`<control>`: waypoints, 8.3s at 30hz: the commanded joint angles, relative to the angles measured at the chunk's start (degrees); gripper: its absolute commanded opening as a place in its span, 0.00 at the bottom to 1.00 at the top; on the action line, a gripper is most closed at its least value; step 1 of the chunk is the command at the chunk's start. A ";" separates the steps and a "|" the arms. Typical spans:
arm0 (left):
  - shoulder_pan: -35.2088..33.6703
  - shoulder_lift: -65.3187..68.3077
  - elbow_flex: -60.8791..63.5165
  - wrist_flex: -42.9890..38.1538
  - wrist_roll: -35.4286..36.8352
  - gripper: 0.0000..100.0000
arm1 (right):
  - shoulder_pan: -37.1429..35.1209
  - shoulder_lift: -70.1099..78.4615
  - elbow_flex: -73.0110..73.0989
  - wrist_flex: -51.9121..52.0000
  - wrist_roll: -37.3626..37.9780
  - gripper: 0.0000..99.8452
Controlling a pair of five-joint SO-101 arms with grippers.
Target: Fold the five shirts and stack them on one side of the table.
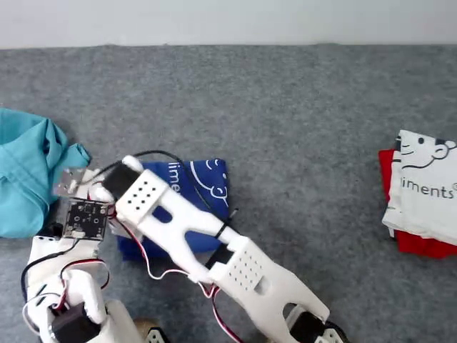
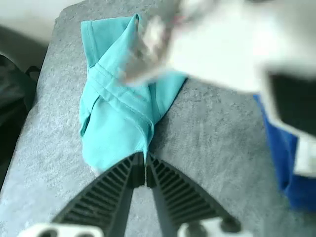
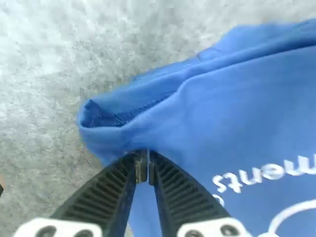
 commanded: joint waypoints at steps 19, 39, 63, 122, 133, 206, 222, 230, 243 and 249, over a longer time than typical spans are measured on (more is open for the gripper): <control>0.18 -0.26 -0.48 -0.44 -0.79 0.01 | 29.23 -0.13 -2.64 2.33 -9.67 0.11; 0.18 -0.18 -0.48 -0.35 -0.79 0.01 | 24.84 6.20 -2.73 1.80 -20.75 0.26; 0.18 -0.18 -0.48 -0.35 -0.97 0.01 | 36.79 -6.81 19.69 2.51 -2.20 0.01; 0.35 -0.18 1.01 -0.18 -1.23 0.01 | 39.69 -10.42 -3.78 -8.13 9.49 0.17; 0.26 -0.18 1.10 -0.09 -5.54 0.01 | 39.69 -10.95 -7.12 2.59 -22.24 0.28; 0.26 -0.18 0.75 -0.44 -5.54 0.02 | 57.71 -57.54 34.99 2.51 -11.60 0.01; 0.26 -0.18 0.92 -0.44 -8.26 0.02 | 87.69 -70.64 40.35 0.04 16.00 0.01; 0.35 -0.18 1.01 -0.44 -8.35 0.02 | 96.13 -60.26 42.11 -11.21 17.41 0.01; 0.35 -0.18 1.01 -0.44 -8.35 0.02 | 100.97 -43.12 42.11 -30.20 25.14 0.01; 0.35 -0.18 1.01 -0.44 -8.35 0.02 | 102.55 -39.34 42.02 -39.08 33.58 0.15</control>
